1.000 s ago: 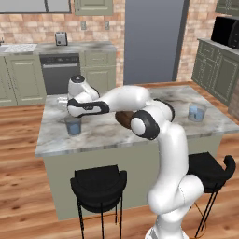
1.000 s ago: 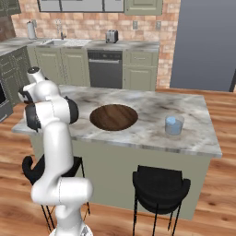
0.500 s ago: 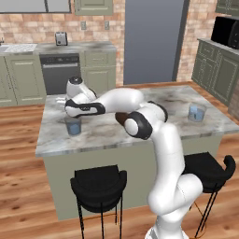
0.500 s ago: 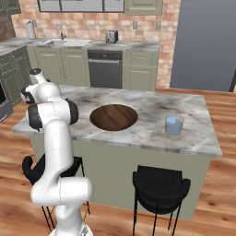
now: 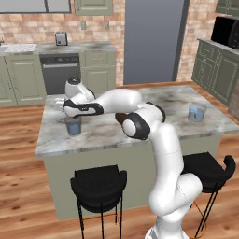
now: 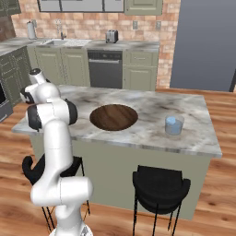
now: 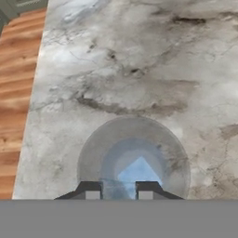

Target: There are four ice cubes in the ice bowl. Place two ice cubes in each glass of water.

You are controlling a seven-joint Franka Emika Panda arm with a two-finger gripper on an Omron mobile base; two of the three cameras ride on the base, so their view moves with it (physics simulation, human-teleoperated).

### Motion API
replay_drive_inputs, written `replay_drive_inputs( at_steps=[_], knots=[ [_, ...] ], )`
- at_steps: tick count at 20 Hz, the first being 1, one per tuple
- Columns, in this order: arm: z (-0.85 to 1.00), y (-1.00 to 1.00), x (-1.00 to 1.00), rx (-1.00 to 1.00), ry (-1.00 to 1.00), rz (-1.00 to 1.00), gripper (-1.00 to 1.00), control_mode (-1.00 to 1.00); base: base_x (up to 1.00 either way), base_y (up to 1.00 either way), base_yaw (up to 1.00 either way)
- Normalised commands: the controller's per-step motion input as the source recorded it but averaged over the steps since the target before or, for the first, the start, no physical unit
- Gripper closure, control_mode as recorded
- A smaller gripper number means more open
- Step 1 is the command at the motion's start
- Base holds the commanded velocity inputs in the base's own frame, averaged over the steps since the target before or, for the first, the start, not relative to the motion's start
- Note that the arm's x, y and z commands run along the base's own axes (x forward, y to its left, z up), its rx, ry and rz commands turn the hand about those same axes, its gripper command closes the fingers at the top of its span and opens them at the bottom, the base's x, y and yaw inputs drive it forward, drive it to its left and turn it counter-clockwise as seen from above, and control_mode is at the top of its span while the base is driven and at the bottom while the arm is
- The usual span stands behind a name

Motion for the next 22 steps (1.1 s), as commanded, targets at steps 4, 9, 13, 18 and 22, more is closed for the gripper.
replay_drive_inputs(
  at_steps=[4, 9, 13, 18, 22],
  knots=[
    [-0.16, -0.09, 0.0, 0.0, 0.0, 0.0, 1.0, -1.0, 0.0, 0.0, 0.0],
    [-0.13, -0.08, 0.06, 0.0, 0.0, 0.0, 1.0, -1.0, 0.0, 0.0, 0.0],
    [-0.11, 0.0, 0.33, 0.0, 0.0, 0.0, 1.0, -1.0, 0.0, 0.0, 0.0],
    [-0.04, 0.0, 0.31, 0.0, 0.0, 0.0, 1.0, -1.0, 0.0, 0.0, 0.0],
    [0.0, 0.07, 0.24, 0.0, 0.0, 0.0, -1.0, -1.0, 0.0, 0.0, 0.0]
  ],
)
